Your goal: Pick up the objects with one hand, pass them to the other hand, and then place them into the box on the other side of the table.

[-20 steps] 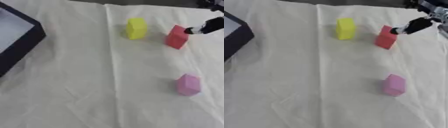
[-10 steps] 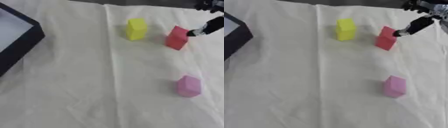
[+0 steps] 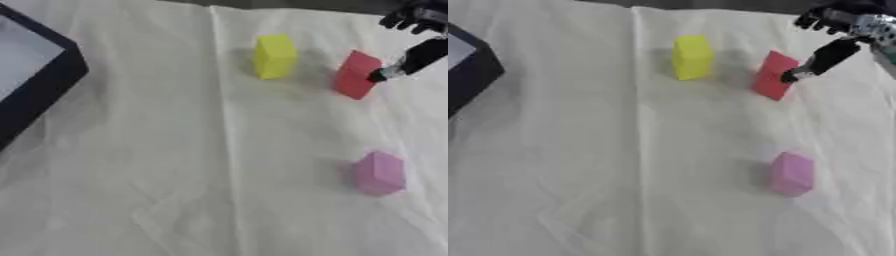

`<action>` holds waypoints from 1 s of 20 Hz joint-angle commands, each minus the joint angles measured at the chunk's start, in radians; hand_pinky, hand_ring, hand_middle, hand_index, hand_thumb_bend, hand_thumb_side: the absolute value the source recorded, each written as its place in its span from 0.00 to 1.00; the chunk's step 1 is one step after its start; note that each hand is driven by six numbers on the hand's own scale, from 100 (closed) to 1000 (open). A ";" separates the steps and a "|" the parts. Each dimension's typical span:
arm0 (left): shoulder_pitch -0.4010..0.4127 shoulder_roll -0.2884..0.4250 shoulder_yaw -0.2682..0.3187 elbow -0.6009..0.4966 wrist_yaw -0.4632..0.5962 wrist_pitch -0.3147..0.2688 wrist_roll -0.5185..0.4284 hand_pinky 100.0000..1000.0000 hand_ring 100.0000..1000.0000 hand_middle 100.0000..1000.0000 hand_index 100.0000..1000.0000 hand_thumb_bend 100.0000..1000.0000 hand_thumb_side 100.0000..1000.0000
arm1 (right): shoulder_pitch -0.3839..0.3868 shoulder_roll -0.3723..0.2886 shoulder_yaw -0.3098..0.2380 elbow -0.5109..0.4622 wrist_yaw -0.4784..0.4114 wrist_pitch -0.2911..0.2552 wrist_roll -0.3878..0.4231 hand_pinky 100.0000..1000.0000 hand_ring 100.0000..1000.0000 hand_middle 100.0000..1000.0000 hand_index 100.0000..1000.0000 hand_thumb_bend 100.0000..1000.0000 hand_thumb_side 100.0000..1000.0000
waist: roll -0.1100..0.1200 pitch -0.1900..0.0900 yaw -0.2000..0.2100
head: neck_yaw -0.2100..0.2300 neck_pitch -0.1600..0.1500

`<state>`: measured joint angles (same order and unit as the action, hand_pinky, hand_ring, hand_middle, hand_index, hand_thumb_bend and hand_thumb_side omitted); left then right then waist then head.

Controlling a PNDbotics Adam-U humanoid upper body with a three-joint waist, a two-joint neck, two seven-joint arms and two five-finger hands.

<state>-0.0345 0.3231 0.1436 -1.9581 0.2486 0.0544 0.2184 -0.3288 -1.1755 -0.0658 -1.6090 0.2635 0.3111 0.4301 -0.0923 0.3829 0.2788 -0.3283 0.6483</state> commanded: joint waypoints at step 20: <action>-0.021 0.017 -0.008 -0.025 -0.012 0.001 -0.017 0.85 0.69 0.80 0.73 0.82 0.32 | -0.034 0.007 0.001 0.061 0.066 -0.009 0.061 0.90 0.92 0.88 0.91 0.64 0.18 | -0.021 0.018 0.041 | -0.021 -0.028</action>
<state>-0.0520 0.3231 0.1369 -1.9644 0.2434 0.0562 0.2058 -0.3525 -1.1392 -0.0537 -1.5510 0.3213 0.3035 0.4882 -0.1174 0.4168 0.3197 -0.3456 0.6333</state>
